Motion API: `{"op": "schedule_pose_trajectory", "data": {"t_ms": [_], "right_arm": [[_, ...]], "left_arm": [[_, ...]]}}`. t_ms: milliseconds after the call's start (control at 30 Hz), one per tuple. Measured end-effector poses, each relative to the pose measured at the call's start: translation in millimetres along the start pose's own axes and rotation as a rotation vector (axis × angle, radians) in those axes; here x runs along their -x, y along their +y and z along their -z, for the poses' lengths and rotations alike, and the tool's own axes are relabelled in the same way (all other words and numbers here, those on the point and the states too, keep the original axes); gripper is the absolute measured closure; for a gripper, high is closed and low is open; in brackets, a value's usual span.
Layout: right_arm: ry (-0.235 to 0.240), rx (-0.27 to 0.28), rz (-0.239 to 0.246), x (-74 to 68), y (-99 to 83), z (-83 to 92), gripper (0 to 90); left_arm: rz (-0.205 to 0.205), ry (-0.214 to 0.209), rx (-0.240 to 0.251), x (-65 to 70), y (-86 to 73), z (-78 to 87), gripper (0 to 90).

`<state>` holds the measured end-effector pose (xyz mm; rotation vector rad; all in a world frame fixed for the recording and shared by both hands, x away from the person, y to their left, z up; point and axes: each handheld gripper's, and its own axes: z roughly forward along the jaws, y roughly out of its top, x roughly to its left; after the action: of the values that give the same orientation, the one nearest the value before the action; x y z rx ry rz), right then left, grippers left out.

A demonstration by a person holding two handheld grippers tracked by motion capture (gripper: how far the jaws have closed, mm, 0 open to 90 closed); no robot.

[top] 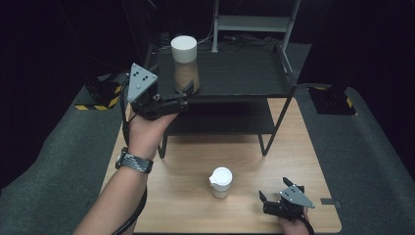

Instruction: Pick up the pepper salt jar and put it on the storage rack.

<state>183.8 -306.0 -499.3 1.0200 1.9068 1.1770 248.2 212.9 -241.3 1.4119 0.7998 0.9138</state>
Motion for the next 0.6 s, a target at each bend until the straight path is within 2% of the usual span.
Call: {"op": "schedule_pose_trajectory", "data": {"t_ms": [600], "right_arm": [[0.002, -0.003, 0.003, -0.1, 0.6, -0.5, 0.3]], "left_arm": [[0.01, -0.015, -0.039, 5.9, -34.3, 25.2, 0.4]]}}
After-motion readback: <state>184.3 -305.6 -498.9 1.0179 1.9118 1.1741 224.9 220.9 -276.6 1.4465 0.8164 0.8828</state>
